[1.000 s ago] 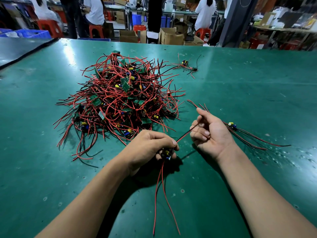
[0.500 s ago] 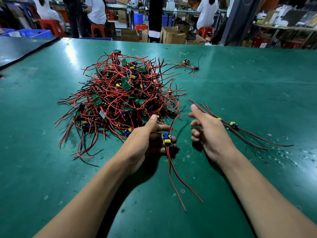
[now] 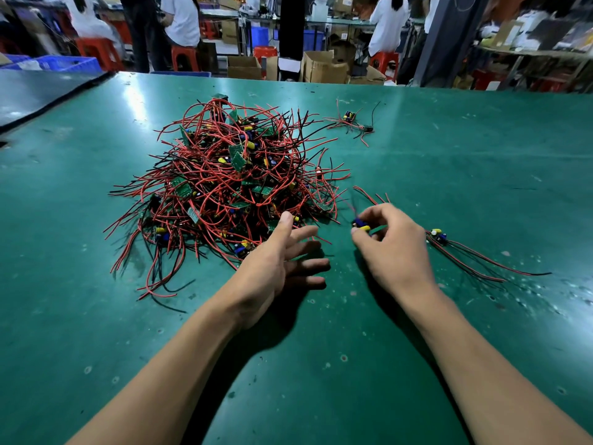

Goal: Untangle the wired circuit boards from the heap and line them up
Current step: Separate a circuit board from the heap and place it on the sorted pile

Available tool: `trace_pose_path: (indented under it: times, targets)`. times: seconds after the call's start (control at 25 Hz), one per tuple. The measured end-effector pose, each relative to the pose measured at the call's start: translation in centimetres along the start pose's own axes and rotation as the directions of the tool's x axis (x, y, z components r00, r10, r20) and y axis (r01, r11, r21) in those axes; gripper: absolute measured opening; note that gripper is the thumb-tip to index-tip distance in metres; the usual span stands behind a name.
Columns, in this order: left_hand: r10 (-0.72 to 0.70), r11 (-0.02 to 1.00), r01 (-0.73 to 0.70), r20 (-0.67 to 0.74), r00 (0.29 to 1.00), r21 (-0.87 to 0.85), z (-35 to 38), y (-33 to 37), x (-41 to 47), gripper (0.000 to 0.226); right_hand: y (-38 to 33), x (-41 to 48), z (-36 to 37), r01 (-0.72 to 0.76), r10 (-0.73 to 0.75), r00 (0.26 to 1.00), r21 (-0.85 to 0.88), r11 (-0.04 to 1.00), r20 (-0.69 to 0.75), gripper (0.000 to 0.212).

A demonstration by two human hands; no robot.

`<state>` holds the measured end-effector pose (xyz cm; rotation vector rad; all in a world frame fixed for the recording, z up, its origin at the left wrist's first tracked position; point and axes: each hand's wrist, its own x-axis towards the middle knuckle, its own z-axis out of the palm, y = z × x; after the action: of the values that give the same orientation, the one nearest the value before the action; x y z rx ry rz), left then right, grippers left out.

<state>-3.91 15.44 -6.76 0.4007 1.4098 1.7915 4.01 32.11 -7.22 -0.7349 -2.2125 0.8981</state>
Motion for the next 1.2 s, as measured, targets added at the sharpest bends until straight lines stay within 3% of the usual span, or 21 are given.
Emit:
trace_pose_path:
  times: [0.2,0.36,0.44,0.72,0.96,1.2]
  targets:
    - [-0.004,1.000,0.004,-0.029,1.000,0.003,-0.3,0.1,0.1,0.059,2.2,1.3,-1.9,-0.122,0.086,0.990,-0.389,0.913,-0.110,0.026]
    - [0.010,1.000,-0.011,-0.089,0.996,-0.007,0.0,0.1,0.0,0.048,1.1,0.7,-0.6,0.133,-0.121,0.991,-0.257,0.957,0.061,0.026]
    - [0.034,0.999,-0.034,-0.109,0.993,0.002,0.1,0.1,0.0,0.042,1.3,0.2,0.5,0.175,-0.126,0.976,-0.303,0.937,0.176,0.024]
    - [0.051,0.999,-0.049,-0.109,0.993,0.021,0.0,0.0,-0.1,0.039,2.8,1.3,0.1,0.058,0.023,0.989,-0.524,0.850,0.147,0.049]
    - [0.053,0.999,-0.051,-0.102,0.993,0.018,-0.1,0.0,0.0,0.040,2.8,1.1,0.6,0.183,-0.037,0.957,-0.502,0.845,0.287,0.051]
    - [0.047,0.999,-0.047,-0.100,0.994,0.007,-0.1,-0.1,0.0,0.041,2.4,0.8,0.9,0.088,0.076,0.955,-0.516,0.852,0.288,0.060]
